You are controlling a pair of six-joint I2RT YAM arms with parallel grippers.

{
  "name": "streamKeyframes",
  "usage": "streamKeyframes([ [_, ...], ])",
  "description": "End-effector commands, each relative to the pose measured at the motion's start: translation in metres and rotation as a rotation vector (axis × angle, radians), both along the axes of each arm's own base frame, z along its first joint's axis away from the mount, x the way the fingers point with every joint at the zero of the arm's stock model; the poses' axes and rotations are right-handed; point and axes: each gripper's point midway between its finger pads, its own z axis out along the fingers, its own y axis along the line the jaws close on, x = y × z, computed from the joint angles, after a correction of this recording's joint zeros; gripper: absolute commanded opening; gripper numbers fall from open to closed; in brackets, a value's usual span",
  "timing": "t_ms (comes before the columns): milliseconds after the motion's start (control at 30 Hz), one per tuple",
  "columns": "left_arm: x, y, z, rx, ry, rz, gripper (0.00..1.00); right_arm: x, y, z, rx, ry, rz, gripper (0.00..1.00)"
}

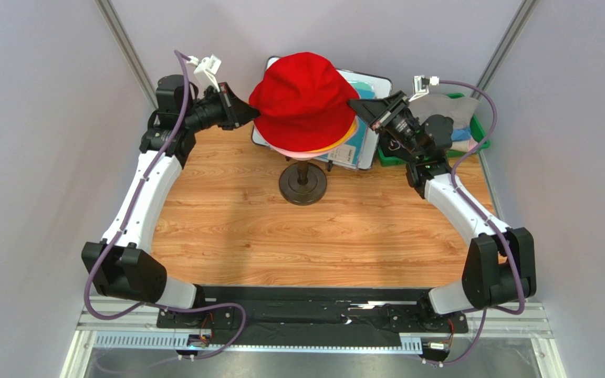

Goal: Stack the hats
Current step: Stack the hat on the hat.

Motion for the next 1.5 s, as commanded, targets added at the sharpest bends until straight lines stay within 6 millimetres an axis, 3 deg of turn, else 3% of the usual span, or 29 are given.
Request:
streamKeyframes([
  [0,-0.007,0.003,-0.011,0.02,0.038,0.003,0.0,0.022,-0.002,-0.087,-0.149,0.234,-0.04,0.0],
  [267,-0.001,0.01,-0.029,0.07,0.108,0.049,0.0,0.025,-0.011,-0.115,-0.278,0.311,-0.092,0.0],
  [433,-0.009,0.004,-0.019,0.028,0.09,0.011,0.0,0.016,-0.007,-0.129,-0.312,0.347,-0.062,0.0],
  [633,-0.018,-0.001,-0.002,-0.019,0.056,-0.024,0.0,0.001,-0.007,-0.13,-0.354,0.353,-0.049,0.0],
  [733,-0.021,0.004,0.008,-0.047,0.043,-0.023,0.11,-0.004,-0.007,-0.117,-0.34,0.327,-0.036,0.0],
  [833,-0.022,0.021,0.019,-0.069,0.021,0.023,0.43,-0.007,-0.008,-0.102,-0.346,0.303,-0.044,0.0],
  [867,-0.023,0.029,0.023,-0.068,0.004,0.051,0.61,-0.007,-0.011,-0.099,-0.371,0.29,-0.062,0.0],
  [900,-0.023,0.034,0.024,-0.058,-0.002,0.073,0.69,-0.008,-0.015,-0.1,-0.401,0.313,-0.079,0.0],
  [1000,-0.028,0.045,0.033,0.003,-0.046,0.138,0.8,-0.01,-0.037,-0.091,-0.492,0.293,-0.198,0.0],
  [1067,-0.035,0.054,0.039,0.063,-0.08,0.197,0.85,-0.014,-0.049,-0.07,-0.519,0.247,-0.265,0.0],
  [1100,-0.038,0.058,0.047,0.088,-0.112,0.226,0.88,-0.016,-0.053,-0.068,-0.549,0.234,-0.278,0.04],
  [1133,-0.037,0.068,0.051,0.122,-0.132,0.299,0.89,-0.018,-0.055,-0.058,-0.552,0.208,-0.291,0.18],
  [1233,-0.049,0.066,0.076,0.174,-0.217,0.349,0.89,-0.018,-0.057,-0.034,-0.572,0.143,-0.306,0.44],
  [1300,-0.058,0.049,0.094,0.193,-0.279,0.322,0.89,-0.014,-0.055,-0.028,-0.595,0.126,-0.317,0.52],
  [1333,-0.059,0.041,0.099,0.197,-0.292,0.317,0.9,-0.009,-0.058,-0.025,-0.619,0.115,-0.355,0.6],
  [1367,-0.057,0.037,0.108,0.196,-0.307,0.312,0.91,-0.008,-0.053,-0.01,-0.627,0.079,-0.37,0.62],
  [1467,-0.05,0.02,0.114,0.175,-0.285,0.272,0.91,0.007,-0.041,-0.013,-0.682,0.087,-0.399,0.64],
])
